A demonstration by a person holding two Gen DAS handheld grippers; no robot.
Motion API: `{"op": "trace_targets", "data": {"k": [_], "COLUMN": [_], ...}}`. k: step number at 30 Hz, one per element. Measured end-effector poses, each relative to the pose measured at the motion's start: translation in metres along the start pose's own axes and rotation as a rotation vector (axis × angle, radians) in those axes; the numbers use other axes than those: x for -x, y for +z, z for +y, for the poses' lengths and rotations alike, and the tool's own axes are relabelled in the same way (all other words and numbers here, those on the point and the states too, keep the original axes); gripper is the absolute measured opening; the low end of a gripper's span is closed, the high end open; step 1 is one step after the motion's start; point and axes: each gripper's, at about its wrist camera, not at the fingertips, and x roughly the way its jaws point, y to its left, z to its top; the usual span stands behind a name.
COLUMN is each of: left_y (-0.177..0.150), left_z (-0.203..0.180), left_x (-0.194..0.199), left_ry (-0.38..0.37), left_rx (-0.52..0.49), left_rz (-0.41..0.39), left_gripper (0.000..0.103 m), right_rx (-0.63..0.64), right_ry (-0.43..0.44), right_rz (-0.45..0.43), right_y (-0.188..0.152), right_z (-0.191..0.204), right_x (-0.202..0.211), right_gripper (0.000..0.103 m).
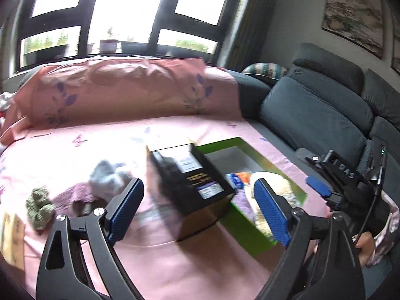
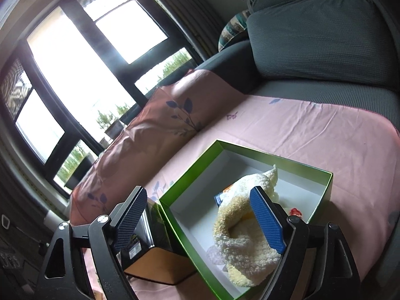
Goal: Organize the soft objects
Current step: 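Open the right gripper to drop the towel into the box, then move the right gripper back to the green knitted cloth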
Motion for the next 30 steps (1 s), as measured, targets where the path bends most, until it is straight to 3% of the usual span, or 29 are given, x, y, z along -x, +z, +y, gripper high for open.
{"op": "trace_targets", "data": {"k": [4, 6, 13, 18, 24, 30], "left_y": [-0.015, -0.026, -0.064, -0.076, -0.079, -0.084], "left_z": [0.061, 0.091, 0.179, 0.212, 0.231, 0.246], "left_x": [0.022, 0.032, 0.037, 0.039, 0.06, 0.076], "left_ry": [0.192, 0.242, 0.427, 0.45, 0.507, 0.5], "left_rx": [0.152, 0.229, 0.458, 0.533, 0.549, 0.556], "left_rz": [0.022, 0.008, 0.01, 0.039, -0.005, -0.01], "left_gripper": [0.091, 0.094, 0.095, 0.095, 0.095, 0.094], "right_rx": [0.046, 0.068, 0.192, 0.32, 0.426, 0.482], "right_ry": [-0.004, 0.001, 0.096, 0.223, 0.348, 0.35], "right_rz": [0.016, 0.017, 0.06, 0.146, 0.277, 0.407], "right_y": [-0.005, -0.008, -0.029, -0.06, -0.105, -0.15], "right_z": [0.014, 0.022, 0.068, 0.117, 0.17, 0.196], "right_x": [-0.002, -0.002, -0.004, -0.011, -0.025, -0.049], "right_gripper": [0.087, 0.097, 0.097, 0.097, 0.097, 0.097]}}
